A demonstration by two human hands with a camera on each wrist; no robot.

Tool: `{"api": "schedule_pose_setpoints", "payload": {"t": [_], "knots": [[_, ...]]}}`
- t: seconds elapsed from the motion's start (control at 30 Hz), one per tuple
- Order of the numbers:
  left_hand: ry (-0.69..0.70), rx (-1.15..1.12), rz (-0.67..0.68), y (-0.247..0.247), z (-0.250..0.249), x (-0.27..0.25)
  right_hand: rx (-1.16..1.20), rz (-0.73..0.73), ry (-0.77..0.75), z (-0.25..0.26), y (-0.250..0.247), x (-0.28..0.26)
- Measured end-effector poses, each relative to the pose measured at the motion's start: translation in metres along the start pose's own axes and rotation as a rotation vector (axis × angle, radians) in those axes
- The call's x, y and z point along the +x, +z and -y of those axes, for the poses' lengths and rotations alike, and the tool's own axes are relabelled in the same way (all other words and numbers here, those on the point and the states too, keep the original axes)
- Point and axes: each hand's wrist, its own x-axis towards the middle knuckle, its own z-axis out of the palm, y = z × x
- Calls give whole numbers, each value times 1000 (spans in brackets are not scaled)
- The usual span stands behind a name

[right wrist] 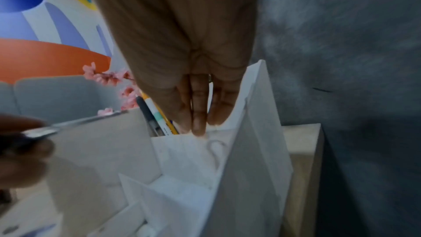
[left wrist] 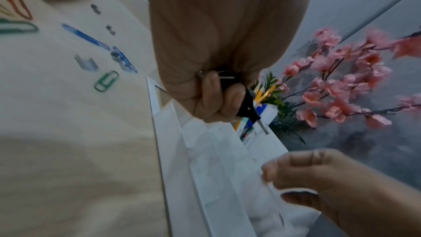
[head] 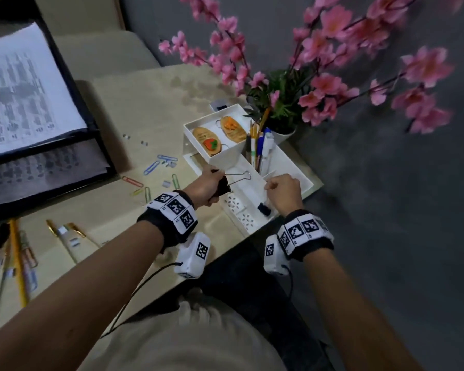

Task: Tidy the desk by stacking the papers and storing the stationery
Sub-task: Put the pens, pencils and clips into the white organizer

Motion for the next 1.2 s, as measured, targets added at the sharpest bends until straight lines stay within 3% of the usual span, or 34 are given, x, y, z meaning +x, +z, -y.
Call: {"api": "schedule_pose_setpoints", "payload": {"t": [0.1, 0.23, 0.33, 0.43, 0.53, 0.6, 0.73, 0.83, 1.03, 1.2], "knots": [[7, -31, -4, 21, -4, 13, 255, -39, -60, 0, -5, -2], [20, -95, 59, 40, -8, 25, 782, 82, 41, 7, -7, 0], [-45, -87, 87, 41, -11, 32, 944, 15, 96, 3, -17, 10], [-136, -131, 63, 34, -16, 42, 806, -108, 99, -3, -27, 18], [-131, -144, 18, 33, -24, 50, 632, -89, 47, -4, -20, 20], [-34, 40, -35, 37, -28, 58, 461, -73, -56, -2, -10, 18], [216, 535, -263, 45, -33, 67, 202, -87, -208, 8, 0, 10], [219, 667, -223, 46, -32, 68, 63, -50, -228, 12, 10, 6], [246, 460, -126, 22, -26, 54, -27, 64, -323, 3, 31, -7], [172, 186, 11, -23, -9, 15, -60, -1, -290, 9, 41, -13]]}}
